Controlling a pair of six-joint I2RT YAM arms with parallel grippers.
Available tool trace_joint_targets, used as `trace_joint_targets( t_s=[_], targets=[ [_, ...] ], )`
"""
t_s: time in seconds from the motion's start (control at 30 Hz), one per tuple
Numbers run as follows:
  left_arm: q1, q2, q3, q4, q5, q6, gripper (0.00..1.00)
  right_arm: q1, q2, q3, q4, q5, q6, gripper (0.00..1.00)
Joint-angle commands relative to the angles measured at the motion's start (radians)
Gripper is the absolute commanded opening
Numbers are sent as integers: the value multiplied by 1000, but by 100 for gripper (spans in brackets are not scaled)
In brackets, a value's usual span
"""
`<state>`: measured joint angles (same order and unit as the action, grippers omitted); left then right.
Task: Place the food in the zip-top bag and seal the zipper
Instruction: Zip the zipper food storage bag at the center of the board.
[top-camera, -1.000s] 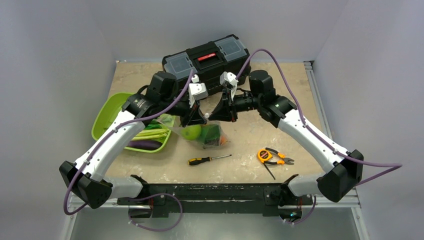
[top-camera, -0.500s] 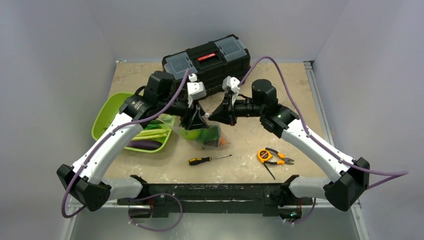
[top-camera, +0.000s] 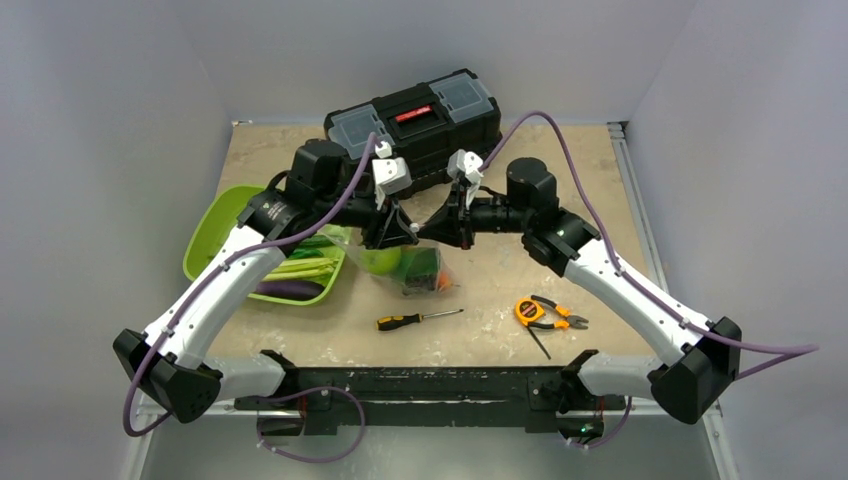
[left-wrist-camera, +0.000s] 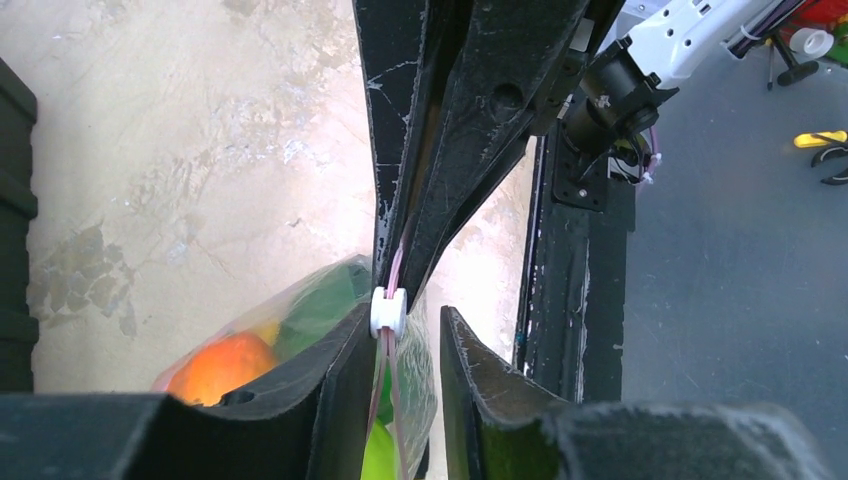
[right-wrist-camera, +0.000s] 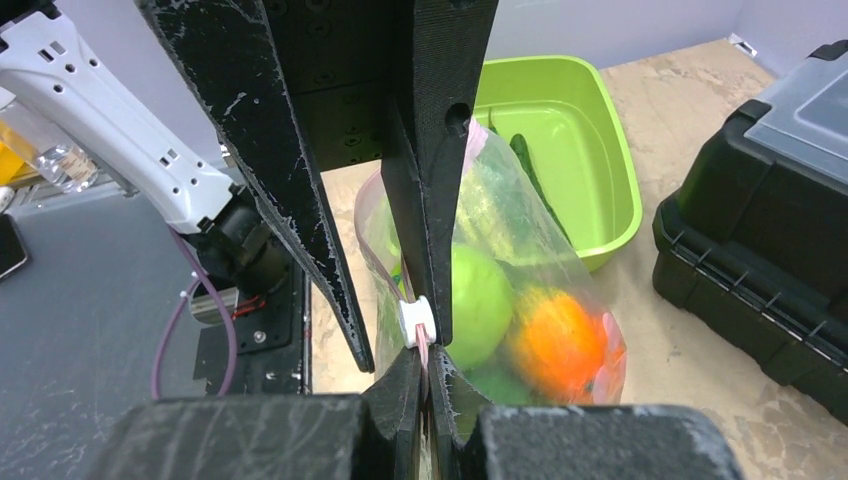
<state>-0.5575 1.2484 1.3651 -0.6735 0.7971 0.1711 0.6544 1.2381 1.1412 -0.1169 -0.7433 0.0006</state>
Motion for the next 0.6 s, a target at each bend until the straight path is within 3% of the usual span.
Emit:
trace_joint_targets(
  t_s=[0.0,0.2,0.33,0.57],
  targets=[
    [-3,4,19,79,18,-22,28,0,-34,7,60,16,6,0],
    [0,1,10,113,5,-58,41,0,-30,7,54,-6,7,0],
    [8,-1,9,106,14,-51,40,0,-35,5,54,-8,-26,0],
    [16,-1,12,87,46,-28,3,0,-54,-7,69,24,-23,0]
  ],
)
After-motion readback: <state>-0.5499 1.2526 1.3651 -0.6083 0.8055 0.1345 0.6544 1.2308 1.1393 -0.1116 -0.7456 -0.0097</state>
